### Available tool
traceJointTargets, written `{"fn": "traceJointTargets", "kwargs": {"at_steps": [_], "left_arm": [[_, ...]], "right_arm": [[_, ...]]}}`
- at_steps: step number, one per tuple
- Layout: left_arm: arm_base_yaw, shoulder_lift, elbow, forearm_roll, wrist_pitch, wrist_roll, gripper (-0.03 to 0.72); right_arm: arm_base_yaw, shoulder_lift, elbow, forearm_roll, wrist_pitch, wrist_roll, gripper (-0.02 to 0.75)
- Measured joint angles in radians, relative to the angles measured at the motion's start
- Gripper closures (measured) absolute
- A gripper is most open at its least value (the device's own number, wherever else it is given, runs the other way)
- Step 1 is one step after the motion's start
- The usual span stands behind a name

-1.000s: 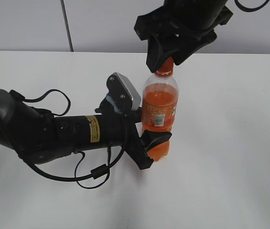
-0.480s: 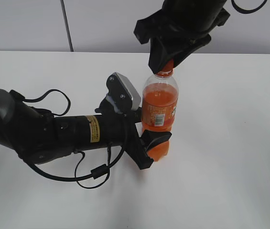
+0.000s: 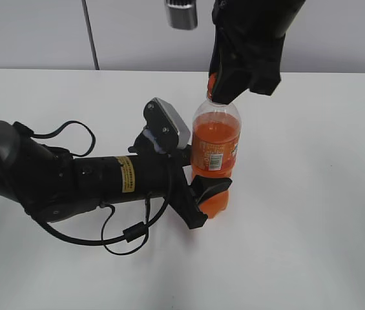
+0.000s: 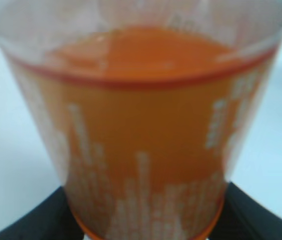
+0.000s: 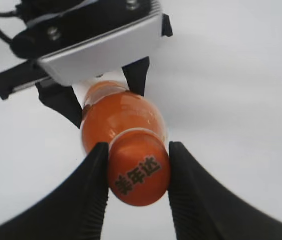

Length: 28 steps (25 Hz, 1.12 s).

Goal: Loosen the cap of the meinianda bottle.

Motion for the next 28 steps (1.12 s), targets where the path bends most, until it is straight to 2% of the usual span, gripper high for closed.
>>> {"fn": "traceJointTargets", "kwargs": {"at_steps": [3,13,25,28], "left_arm": [[0.0,0.0,0.0,0.0,0.0,0.0,0.284],[0.0,0.0,0.0,0.0,0.0,-0.001,0.284],[0.0,0.0,0.0,-0.001,0.0,-0.001,0.284],[0.0,0.0,0.0,-0.001,0.0,-0.001,0.284]], "right_arm": [[0.0,0.0,0.0,0.0,0.0,-0.114,0.465],[0.0,-0.001,0.0,0.0,0.0,-0.22,0.465],[0.0,-0.007,-0.099,0.031,0.008,-0.226,0.465],[0.0,-0.007,-0.136,0.031,0.008,-0.1,0.465]]}}
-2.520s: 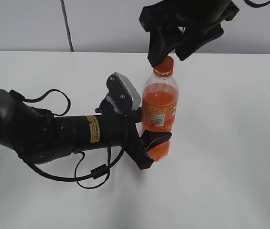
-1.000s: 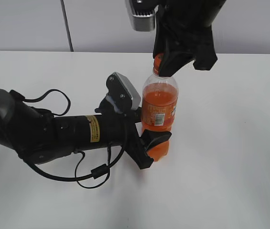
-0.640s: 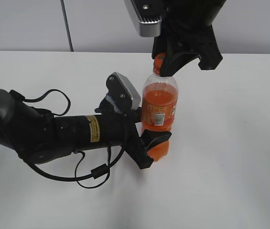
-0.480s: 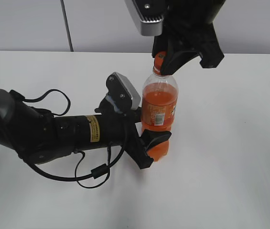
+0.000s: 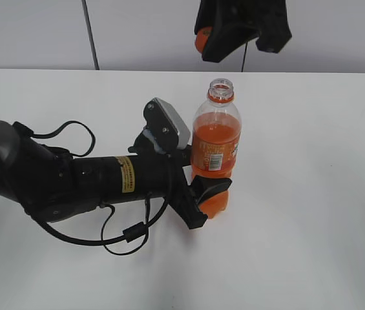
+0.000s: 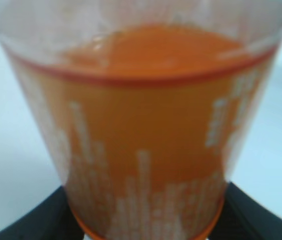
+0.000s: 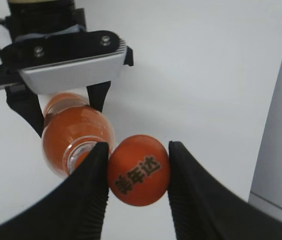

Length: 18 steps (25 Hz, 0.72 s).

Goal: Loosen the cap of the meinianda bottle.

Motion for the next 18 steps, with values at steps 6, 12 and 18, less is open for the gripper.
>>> {"fn": "traceJointTargets", "kwargs": {"at_steps": [6,12,18], "left_arm": [[0.0,0.0,0.0,0.0,0.0,0.0,0.284],[0.0,0.0,0.0,0.0,0.0,0.0,0.284],[0.0,0.0,0.0,0.0,0.0,0.0,0.284]], "right_arm": [[0.0,-0.018,-0.06,-0.029,-0.001,0.481,0.465],[0.0,-0.063,-0.062,-0.117,-0.001,1.126,0.465],[-0.001,-0.095,-0.062,-0.148,0.0,1.37,0.465]]}}
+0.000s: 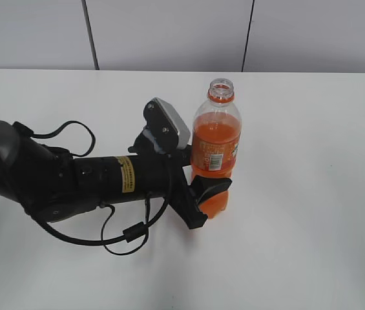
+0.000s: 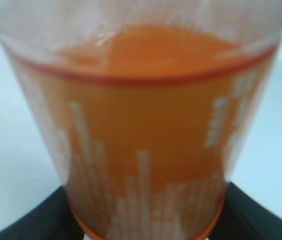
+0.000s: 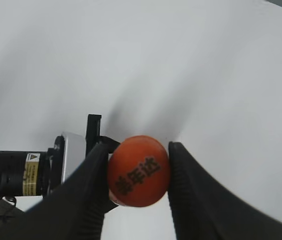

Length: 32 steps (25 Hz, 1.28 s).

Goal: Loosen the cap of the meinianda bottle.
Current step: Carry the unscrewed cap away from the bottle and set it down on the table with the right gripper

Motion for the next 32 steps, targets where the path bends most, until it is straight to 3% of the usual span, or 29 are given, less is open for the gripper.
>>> {"fn": "traceJointTargets", "kwargs": {"at_steps": [3,11,16,24,32], "left_arm": [[0.0,0.0,0.0,0.0,0.0,0.0,0.284],[0.0,0.0,0.0,0.0,0.0,0.0,0.284],[0.0,0.0,0.0,0.0,0.001,0.0,0.284],[0.0,0.0,0.0,0.0,0.001,0.0,0.284],[0.0,0.0,0.0,0.0,0.0,0.0,0.284]], "right_arm": [[-0.037,-0.013,0.0,-0.017,0.0,0.003,0.465],[-0.367,-0.055,0.0,-0.018,0.0,-0.037,0.465],[-0.503,-0.074,0.018,-0.037,0.0,-0.075,0.465],[-0.55,-0.074,0.21,-0.028,-0.034,-0.097,0.465],[-0.551,-0.074,0.604,0.048,-0.337,-0.097,0.465]]}}
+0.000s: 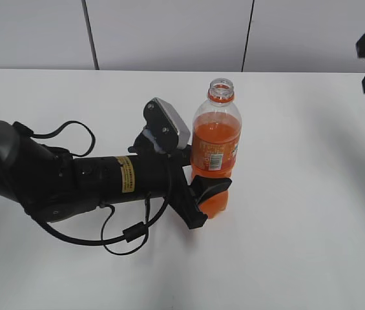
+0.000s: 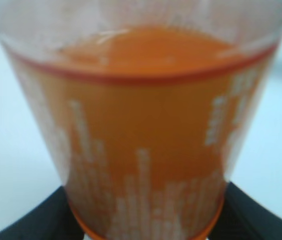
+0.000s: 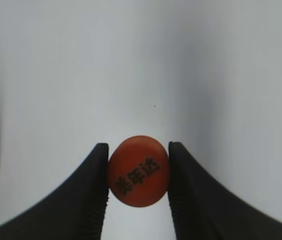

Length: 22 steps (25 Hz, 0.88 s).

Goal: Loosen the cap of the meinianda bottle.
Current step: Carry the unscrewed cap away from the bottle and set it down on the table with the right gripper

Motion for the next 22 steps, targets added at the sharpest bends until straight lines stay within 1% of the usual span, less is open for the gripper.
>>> {"fn": "traceJointTargets", "kwargs": {"at_steps": [4,8,12,18,22], "left_arm": [[0.0,0.0,0.0,0.0,0.0,0.0,0.284],[0.0,0.0,0.0,0.0,0.0,0.0,0.284],[0.0,0.0,0.0,0.0,0.0,0.0,0.284],[0.0,0.0,0.0,0.0,0.0,0.0,0.284],[0.0,0.0,0.0,0.0,0.0,0.0,0.284]], "right_arm": [[0.0,0.0,0.181,0.033,-0.175,0.0,0.465],[0.0,0.01,0.3,0.058,-0.313,-0.021,0.465],[0.0,0.066,0.336,0.07,-0.384,-0.027,0.465],[0.0,0.186,0.338,0.081,-0.496,-0.041,0.465],[0.0,0.255,0.338,0.098,-0.539,-0.059,0.465]]}}
